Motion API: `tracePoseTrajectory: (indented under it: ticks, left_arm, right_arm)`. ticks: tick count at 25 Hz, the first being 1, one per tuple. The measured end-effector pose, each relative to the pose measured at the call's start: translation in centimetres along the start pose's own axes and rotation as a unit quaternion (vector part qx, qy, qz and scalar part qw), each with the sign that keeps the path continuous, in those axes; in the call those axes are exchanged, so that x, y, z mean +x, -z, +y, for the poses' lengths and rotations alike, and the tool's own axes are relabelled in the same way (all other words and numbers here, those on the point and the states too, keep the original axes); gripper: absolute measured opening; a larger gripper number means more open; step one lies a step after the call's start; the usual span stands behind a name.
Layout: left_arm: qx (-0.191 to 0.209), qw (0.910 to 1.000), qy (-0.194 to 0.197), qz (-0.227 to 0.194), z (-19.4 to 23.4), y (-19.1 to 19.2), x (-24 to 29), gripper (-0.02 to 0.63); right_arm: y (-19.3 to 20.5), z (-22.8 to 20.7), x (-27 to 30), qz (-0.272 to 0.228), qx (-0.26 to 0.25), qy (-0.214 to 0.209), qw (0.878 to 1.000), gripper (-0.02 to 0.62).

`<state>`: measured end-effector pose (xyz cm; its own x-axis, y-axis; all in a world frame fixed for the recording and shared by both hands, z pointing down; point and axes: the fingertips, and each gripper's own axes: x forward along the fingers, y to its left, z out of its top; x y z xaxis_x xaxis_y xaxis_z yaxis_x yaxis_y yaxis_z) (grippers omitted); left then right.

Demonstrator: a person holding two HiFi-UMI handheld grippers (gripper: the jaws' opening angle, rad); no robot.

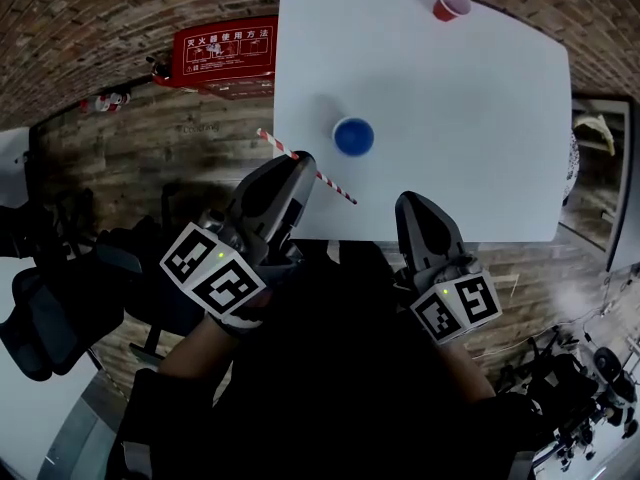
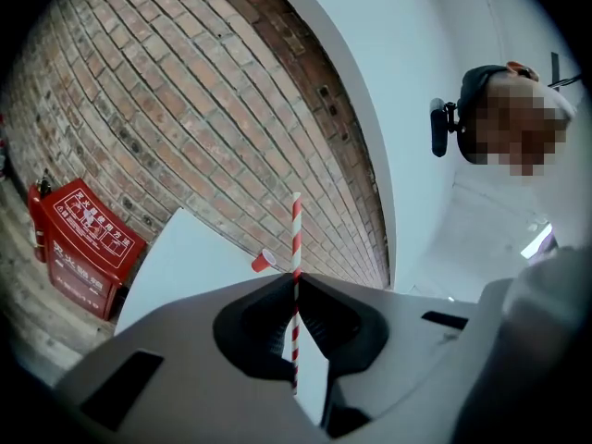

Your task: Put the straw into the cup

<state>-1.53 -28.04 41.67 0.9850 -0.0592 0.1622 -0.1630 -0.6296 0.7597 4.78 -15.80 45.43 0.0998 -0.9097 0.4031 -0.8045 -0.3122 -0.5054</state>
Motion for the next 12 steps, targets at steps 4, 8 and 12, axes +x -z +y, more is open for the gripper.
tracePoseTrajectory:
  ticks: [4,8,12]
  left_arm:
    - [0.006,1.0000,-0.002,0.000,0.3,-0.4,0.9,0.029]
    - [0.012,0.9999,-0.006,-0.007,1.2,-1.1,1.9,0.029]
    - [0.015,0.9998,-0.010,-0.010,2.3,-1.7,3.2,0.029]
  right_arm:
    - [-0.2,0.0,0.9,0.003,0.003,-0.007,1.000,0.023]
    - [0.0,-0.2,1.8,0.011,0.006,-0.013,1.000,0.023]
    - [0.4,-0.6,2.9,0.021,0.012,-0.016,1.000,0.023]
